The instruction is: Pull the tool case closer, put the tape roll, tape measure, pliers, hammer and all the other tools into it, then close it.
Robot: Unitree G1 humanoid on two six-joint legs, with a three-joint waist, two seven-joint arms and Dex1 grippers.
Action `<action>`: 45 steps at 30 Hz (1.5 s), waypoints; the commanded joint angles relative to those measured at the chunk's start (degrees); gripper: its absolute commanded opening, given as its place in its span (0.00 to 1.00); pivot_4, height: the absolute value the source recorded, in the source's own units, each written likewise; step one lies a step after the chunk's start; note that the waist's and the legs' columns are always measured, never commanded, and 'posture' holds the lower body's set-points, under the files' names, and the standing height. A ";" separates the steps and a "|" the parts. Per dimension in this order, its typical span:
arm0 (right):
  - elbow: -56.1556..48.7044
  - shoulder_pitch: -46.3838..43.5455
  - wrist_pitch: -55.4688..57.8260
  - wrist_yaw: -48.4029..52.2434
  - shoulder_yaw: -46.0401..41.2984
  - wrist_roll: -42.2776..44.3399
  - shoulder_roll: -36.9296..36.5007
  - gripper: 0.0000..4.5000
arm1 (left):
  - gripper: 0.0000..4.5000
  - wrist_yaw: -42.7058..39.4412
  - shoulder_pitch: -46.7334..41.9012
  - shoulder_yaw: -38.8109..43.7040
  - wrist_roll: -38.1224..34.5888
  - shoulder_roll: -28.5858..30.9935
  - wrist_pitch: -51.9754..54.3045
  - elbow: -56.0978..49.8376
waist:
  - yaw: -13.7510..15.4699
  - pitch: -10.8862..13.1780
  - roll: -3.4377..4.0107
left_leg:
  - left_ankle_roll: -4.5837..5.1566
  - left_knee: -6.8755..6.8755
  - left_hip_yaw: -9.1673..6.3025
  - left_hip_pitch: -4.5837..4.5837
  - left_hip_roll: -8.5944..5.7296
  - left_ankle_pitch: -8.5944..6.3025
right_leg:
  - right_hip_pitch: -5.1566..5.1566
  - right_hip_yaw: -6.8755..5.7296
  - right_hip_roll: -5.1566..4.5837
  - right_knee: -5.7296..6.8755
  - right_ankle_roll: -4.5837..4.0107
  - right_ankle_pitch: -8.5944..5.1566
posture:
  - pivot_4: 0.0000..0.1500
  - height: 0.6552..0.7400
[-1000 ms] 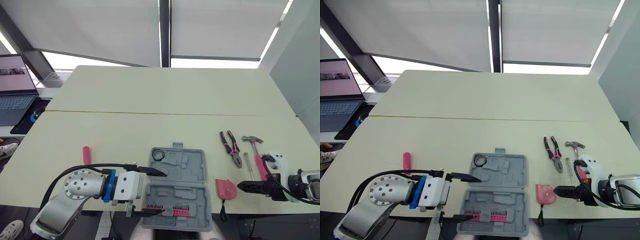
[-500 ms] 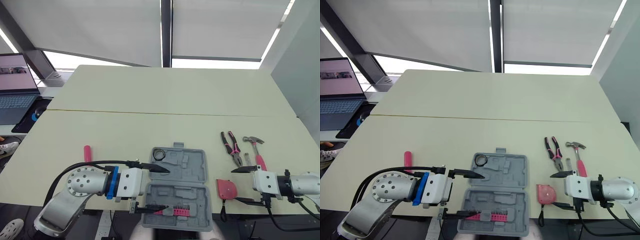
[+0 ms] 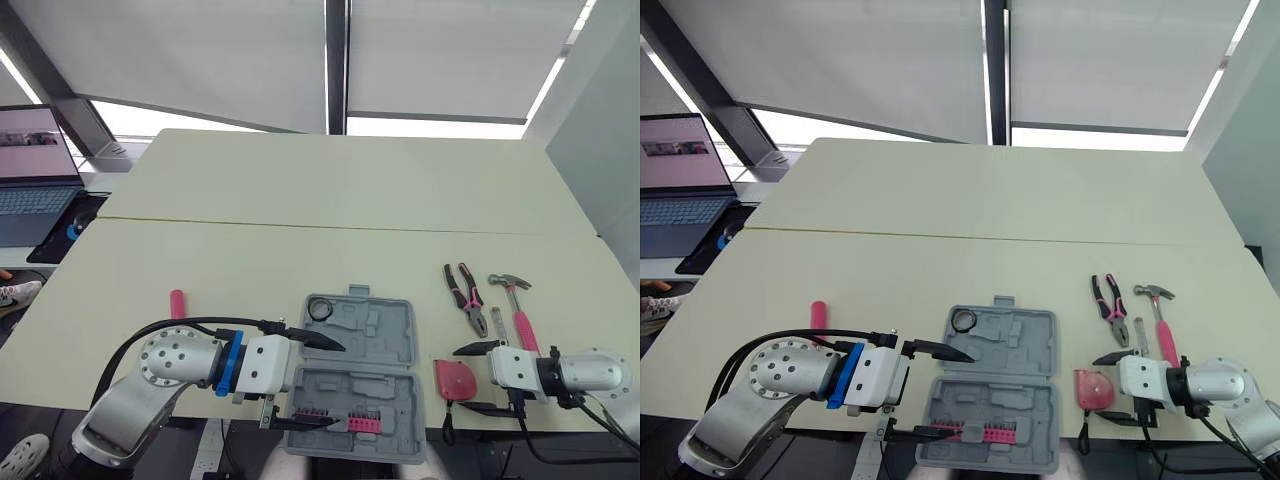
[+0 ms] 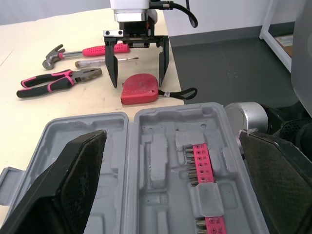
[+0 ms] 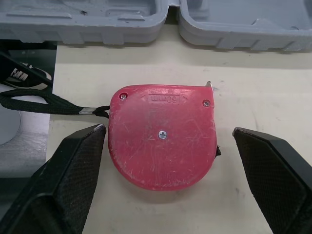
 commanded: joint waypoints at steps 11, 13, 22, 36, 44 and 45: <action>1.21 -0.28 -3.51 0.11 0.03 -2.64 2.63 0.88 | 1.00 0.04 0.24 0.64 0.05 1.25 -0.18 -1.89 | -0.01 -0.02 -0.02 | 0.00 0.00 -0.03 0.01 0.03 0.00 | 0.00 -0.02 0.01 0.02 -0.01 0.00 | 1.00 1.00; 0.75 0.21 -4.05 -0.06 0.03 -2.92 2.76 0.74 | 1.00 -0.27 0.56 1.12 -0.03 1.90 -0.58 -1.61 | -0.02 -0.02 -0.01 | 0.00 0.00 -0.02 0.01 0.03 0.00 | 0.00 -0.02 0.01 0.02 -0.01 0.00 | 1.00 1.00; -8.70 1.75 3.09 -1.85 -5.52 -1.05 -1.05 0.70 | 1.00 2.49 1.48 6.48 -1.91 3.18 2.41 0.16 | -0.05 -0.02 0.06 | 0.00 0.01 -0.01 0.01 0.02 0.00 | -0.01 0.00 0.00 0.05 -0.01 0.00 | 1.00 1.00; -26.83 -30.24 43.81 9.40 10.10 -6.46 -2.76 0.70 | 1.00 8.01 -4.37 6.84 1.88 2.66 8.54 5.25 | -0.11 0.01 0.07 | 0.00 0.04 -0.07 -0.07 -0.02 0.01 | -0.07 -0.11 0.02 0.03 -0.01 0.00 | 1.00 1.00; -15.24 -41.92 42.98 10.61 20.12 -14.01 7.89 0.70 | 1.00 7.69 -7.57 2.41 5.21 0.55 6.12 8.89 | -0.08 0.02 0.05 | -0.24 0.03 -0.07 -0.16 -0.03 0.12 | -0.17 -0.13 -0.06 0.00 -0.02 0.00 | 1.00 1.00; -14.04 -42.84 42.98 10.90 20.61 -14.45 8.59 0.70 | 1.00 8.12 -7.66 2.14 5.80 0.11 5.56 9.33 | -0.10 0.02 0.05 | -0.24 0.03 -0.09 -0.17 -0.03 0.13 | -0.18 -0.14 -0.07 0.00 -0.02 0.01 | 1.00 1.00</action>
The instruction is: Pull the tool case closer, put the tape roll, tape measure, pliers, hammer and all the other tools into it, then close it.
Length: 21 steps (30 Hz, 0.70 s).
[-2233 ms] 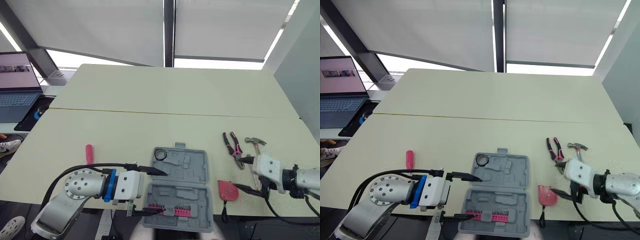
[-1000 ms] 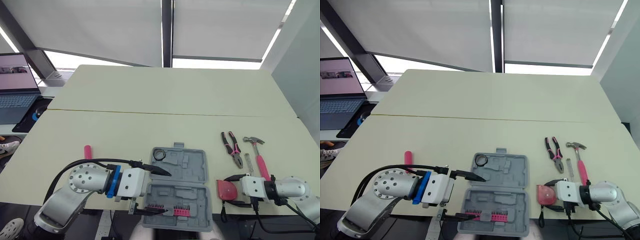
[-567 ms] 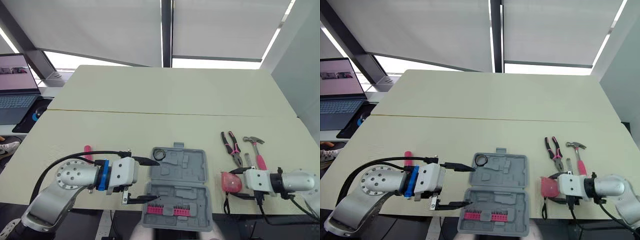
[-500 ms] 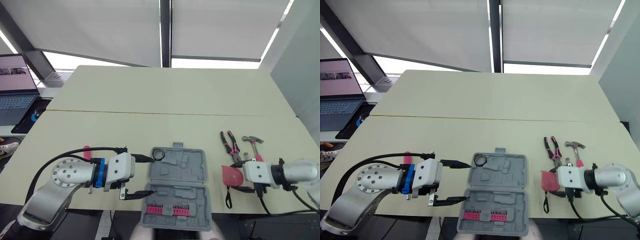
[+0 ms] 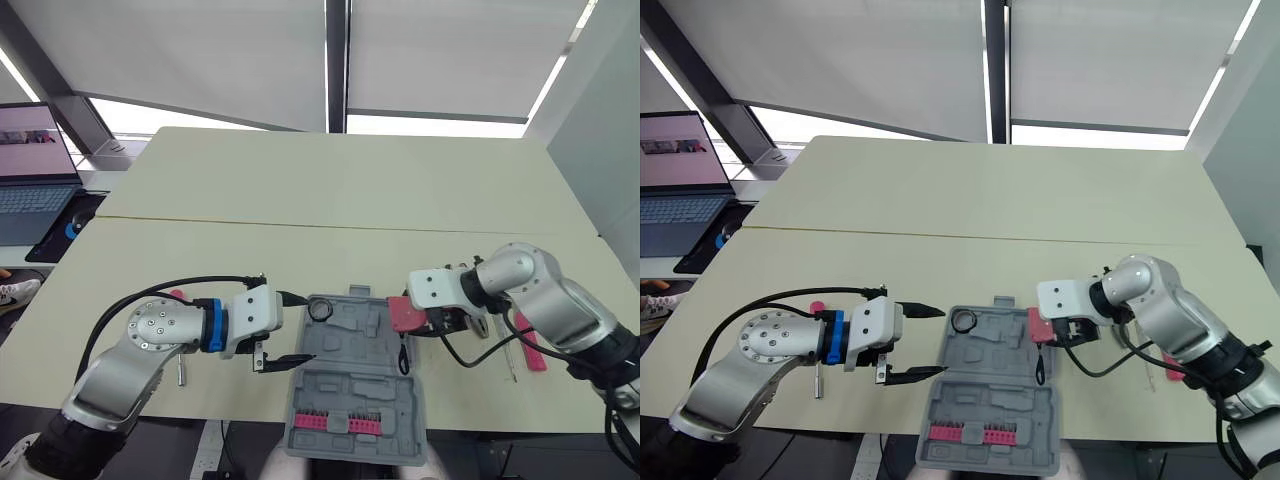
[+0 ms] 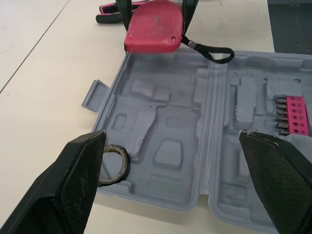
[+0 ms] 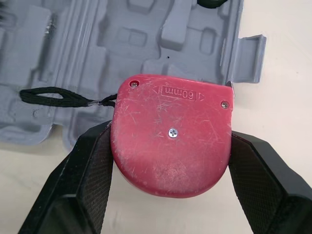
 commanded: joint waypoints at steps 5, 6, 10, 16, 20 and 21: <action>5.75 -4.97 -0.66 1.68 2.07 -3.68 2.89 0.70 | 1.00 1.46 0.12 -1.03 3.07 -2.61 -4.13 1.01 | -0.02 -0.01 0.00 | 0.00 0.02 -0.01 0.02 0.01 0.00 | 0.00 -0.01 -0.01 0.04 -0.01 0.01 | 1.00 1.00; 6.10 -4.93 -0.74 1.76 2.31 -4.04 3.16 0.70 | 1.00 1.49 0.61 -1.32 3.65 -2.59 -4.84 0.98 | -0.04 -0.01 0.00 | -0.01 0.02 -0.01 0.02 0.02 0.00 | 0.00 -0.01 -0.01 0.04 -0.01 0.01 | 1.00 1.00; 6.40 -4.15 -2.11 1.94 3.25 -5.44 3.46 0.70 | 1.00 1.85 1.93 -1.76 4.77 -2.73 -6.10 0.41 | -0.14 0.00 0.01 | 0.00 0.00 0.01 0.02 0.02 0.00 | -0.03 0.01 -0.01 0.05 -0.01 0.01 | 1.00 1.00; 7.88 -3.34 -3.37 1.50 3.49 -6.74 4.48 0.70 | 1.00 1.68 0.93 -1.77 5.46 -3.31 -7.08 1.42 | -0.13 -0.01 0.01 | 0.00 0.02 0.00 0.03 0.02 0.00 | -0.02 0.00 -0.01 0.08 -0.01 0.01 | 1.00 1.00; 10.08 -3.46 -4.29 1.06 3.62 -7.61 5.66 0.70 | 1.00 0.99 0.45 -2.00 5.17 -3.62 -7.32 1.42 | -0.18 -0.01 0.01 | 0.00 0.01 0.01 0.04 0.02 0.00 | -0.03 0.01 -0.01 0.09 -0.01 0.01 | 1.00 1.00; 10.71 -3.55 -4.56 0.97 3.62 -7.81 5.97 0.70 | 1.00 0.82 0.22 -2.09 5.13 -3.72 -7.32 1.45 | -0.19 0.00 0.01 | 0.00 0.01 0.01 0.04 0.02 0.00 | -0.03 0.01 -0.01 0.09 -0.01 0.01 | 1.00 1.00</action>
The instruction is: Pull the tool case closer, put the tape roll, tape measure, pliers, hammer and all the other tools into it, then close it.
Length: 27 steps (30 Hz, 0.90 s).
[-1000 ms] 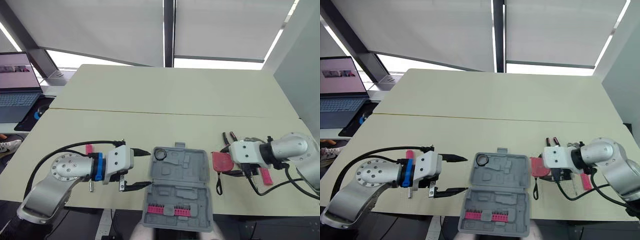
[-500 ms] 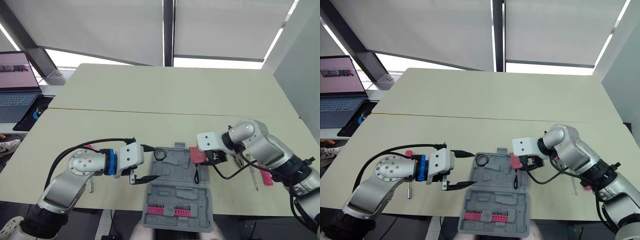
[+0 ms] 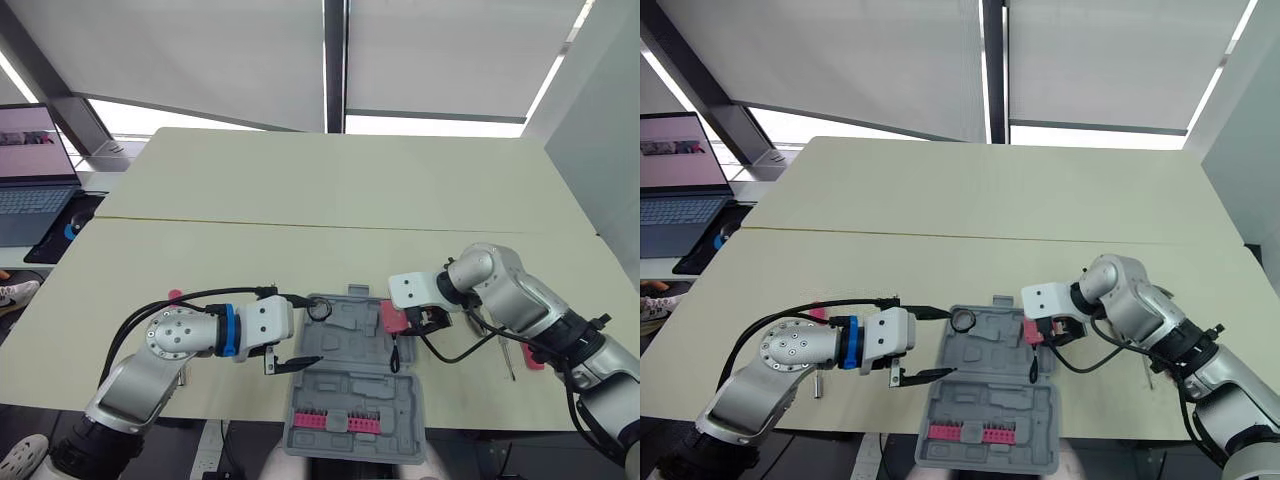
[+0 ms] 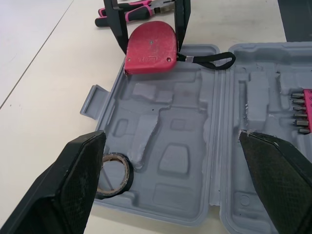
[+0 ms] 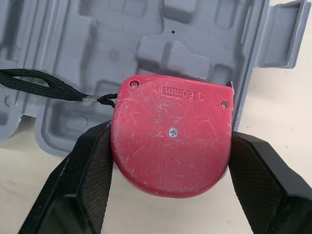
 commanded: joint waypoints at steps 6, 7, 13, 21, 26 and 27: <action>4.24 -0.70 -3.58 -0.65 -0.78 -1.76 1.88 0.70 | 1.00 -0.45 -2.74 -1.13 -0.30 -1.07 0.36 -1.01 | -0.02 0.00 0.00 | 0.00 0.01 0.00 0.00 -0.01 0.00 | 0.00 -0.01 0.00 0.00 0.00 0.00 | 1.00 1.00; 4.98 -0.87 -3.89 -1.10 -0.96 -1.87 2.29 0.70 | 1.00 -0.33 -2.88 -1.19 -0.19 -1.37 0.23 -1.00 | -0.04 0.00 0.00 | 0.00 0.01 0.01 0.00 -0.01 0.00 | 0.00 0.00 0.00 0.00 0.00 0.00 | 1.00 1.00; 6.94 -1.10 -5.54 -1.86 -1.28 -2.48 3.44 0.70 | 1.00 0.15 -2.23 -2.37 0.77 -2.29 -0.11 -1.86 | -0.15 0.00 0.00 | -0.01 0.00 0.01 0.00 0.00 0.00 | 0.00 0.01 0.00 0.00 0.00 0.00 | 1.00 1.00; 7.37 -1.28 -6.56 -3.45 -3.44 -1.84 4.43 0.99 | 1.00 -0.14 -2.11 -3.38 0.27 -2.37 0.86 -3.41 | -0.43 0.00 0.00 | -0.01 0.01 0.00 0.00 0.00 0.00 | 0.00 0.01 0.00 0.02 0.00 0.00 | 1.00 1.00; 4.83 -0.98 -6.00 -4.39 -6.48 -0.63 3.72 0.99 | 1.00 -0.34 -1.74 -3.39 -0.04 -2.08 1.53 -4.45 | -0.47 0.00 0.00 | -0.01 0.00 0.00 0.00 -0.01 0.00 | 0.00 0.02 0.00 0.02 0.00 0.00 | 1.00 1.00; 3.83 -0.72 -5.53 -4.15 -7.16 -0.25 3.36 0.99 | 1.00 -0.37 -1.65 -3.35 -0.10 -2.02 1.57 -4.57 | -0.47 0.00 0.01 | -0.01 0.00 -0.01 0.00 -0.01 0.01 | 0.00 0.01 0.00 0.02 0.00 0.00 | 1.00 1.00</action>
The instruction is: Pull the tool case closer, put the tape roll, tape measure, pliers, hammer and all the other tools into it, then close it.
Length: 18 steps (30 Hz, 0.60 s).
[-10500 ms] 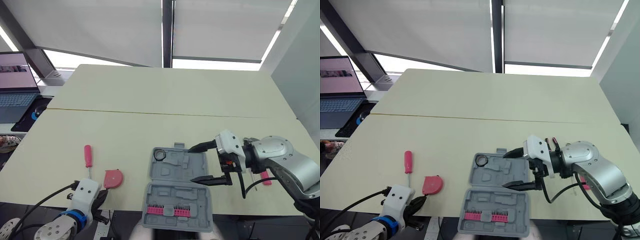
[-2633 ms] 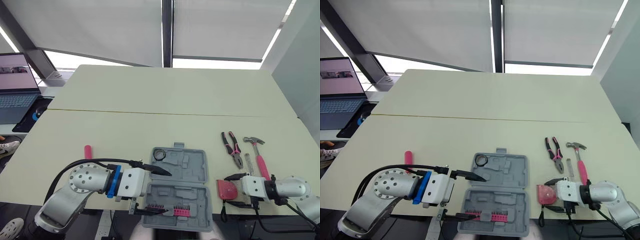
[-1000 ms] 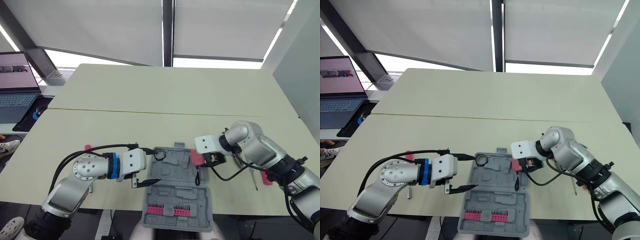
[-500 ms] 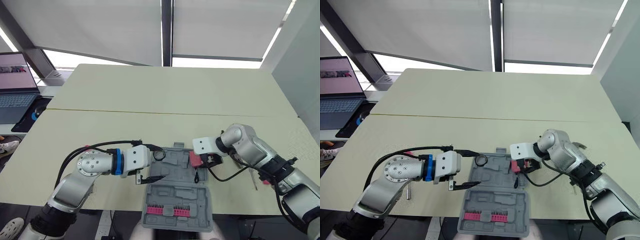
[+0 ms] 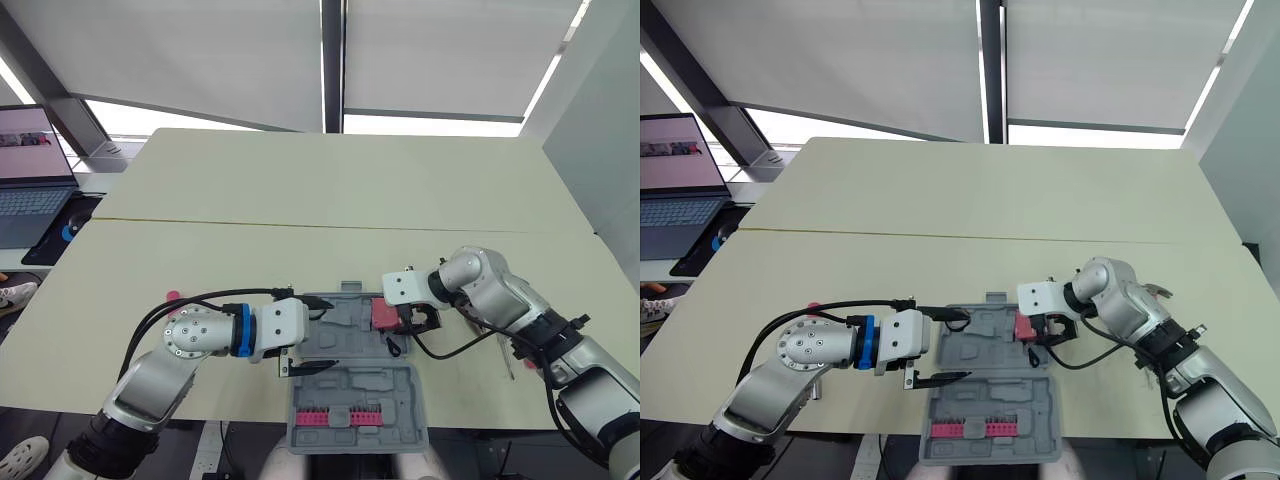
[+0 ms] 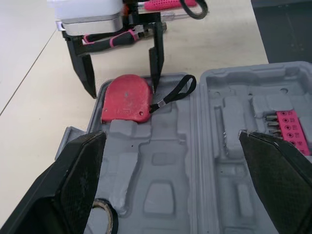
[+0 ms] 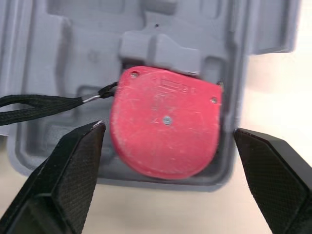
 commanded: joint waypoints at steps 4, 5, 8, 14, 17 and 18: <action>-8.90 1.49 1.73 2.39 -6.36 4.70 -4.11 0.99 | 1.00 0.04 0.80 0.36 -0.77 0.12 0.05 -1.84 | 0.04 0.00 0.00 | 0.00 0.00 -0.01 -0.01 0.00 0.00 | 0.00 0.00 0.00 -0.01 0.00 0.00 | 1.00 1.00; -9.32 2.53 -0.31 2.56 -7.86 6.88 -4.20 0.99 | 1.00 0.14 0.86 0.78 -1.12 -0.02 0.02 -1.39 | 0.02 0.00 0.00 | 0.01 0.00 -0.01 -0.01 0.00 0.00 | 0.00 0.00 0.00 -0.01 0.00 0.00 | 1.00 1.00; -10.21 4.79 -2.37 2.51 -10.80 10.85 -3.80 0.99 | 1.00 0.56 1.02 1.99 -2.10 -0.35 0.20 -0.35 | 0.04 0.00 0.00 | 0.02 -0.01 -0.05 0.01 0.01 -0.01 | 0.02 -0.03 0.00 0.00 0.00 0.00 | 1.00 1.00; -8.85 8.54 -4.76 0.94 -13.05 14.48 -2.99 0.86 | 1.00 -0.88 1.93 4.13 -4.89 0.44 -0.63 0.24 | -0.03 0.00 0.00 | 0.02 0.00 -0.02 0.01 0.01 -0.01 | 0.03 0.01 -0.02 -0.01 0.00 0.00 | 1.00 1.00; -7.45 8.52 -5.66 -0.10 -13.19 14.60 -2.35 0.64 | 1.00 -1.13 2.41 4.96 -6.15 0.22 -0.63 0.11 | -0.10 0.00 0.00 | 0.01 -0.01 0.00 0.01 0.01 -0.01 | 0.02 0.02 -0.02 -0.01 0.00 0.00 | 1.00 1.00; -7.25 8.55 -5.42 -0.02 -13.26 15.05 -2.15 0.58 | 1.00 -1.11 2.50 5.17 -6.36 0.17 -0.62 0.08 | -0.10 0.00 0.00 | 0.01 -0.01 0.00 0.01 0.01 -0.01 | 0.02 0.01 -0.02 -0.01 0.00 0.00 | 1.00 1.00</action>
